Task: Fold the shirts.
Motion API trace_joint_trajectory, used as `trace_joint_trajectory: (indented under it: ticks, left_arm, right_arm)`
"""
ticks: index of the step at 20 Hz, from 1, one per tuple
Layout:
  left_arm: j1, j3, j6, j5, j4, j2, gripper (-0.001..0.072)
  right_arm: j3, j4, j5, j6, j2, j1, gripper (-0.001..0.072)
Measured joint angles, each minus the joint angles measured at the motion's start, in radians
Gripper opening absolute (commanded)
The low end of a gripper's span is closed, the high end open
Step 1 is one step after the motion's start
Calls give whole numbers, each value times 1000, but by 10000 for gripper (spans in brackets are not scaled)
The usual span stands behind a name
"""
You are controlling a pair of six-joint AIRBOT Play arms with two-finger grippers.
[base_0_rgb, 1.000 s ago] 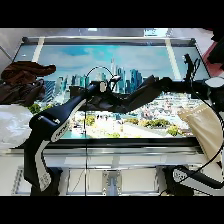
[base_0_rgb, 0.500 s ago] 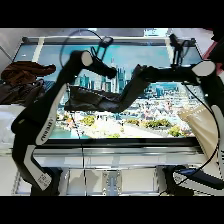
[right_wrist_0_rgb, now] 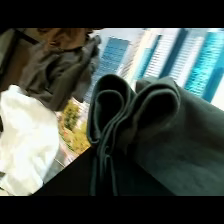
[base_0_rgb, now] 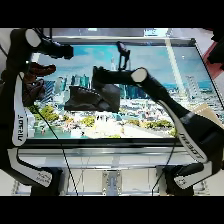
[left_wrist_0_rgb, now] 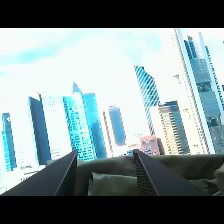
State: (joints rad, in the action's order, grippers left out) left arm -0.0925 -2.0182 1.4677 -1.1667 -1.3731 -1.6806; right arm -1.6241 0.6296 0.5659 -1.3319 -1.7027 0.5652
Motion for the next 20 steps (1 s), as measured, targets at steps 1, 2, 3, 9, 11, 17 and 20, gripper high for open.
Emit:
trace_joint_trajectory:
  ticks: [1,2,3,9,11,17,20]
  left_arm:
    - [13,9,0,-3,13,2,418]
    - [24,16,1,-4,21,4,418]
    - [33,23,1,-5,26,5,418]
    - [49,36,0,-15,42,6,418]
    - [50,37,0,-26,43,6,418]
    - [51,38,-5,-23,45,6,418]
    - [51,38,-5,-21,45,6,418]
  right_arm:
    - [-42,-32,-25,-1,-51,23,62]
    - [-74,-57,-51,-2,-92,42,270]
    - [-102,-85,-78,-4,-127,60,503]
    - [-157,-103,-96,-4,-172,29,505]
    - [-162,-35,-7,-25,-158,-41,505]
    - [-126,246,414,-185,-143,-266,507]
    - [-56,301,510,-222,-142,-311,612]
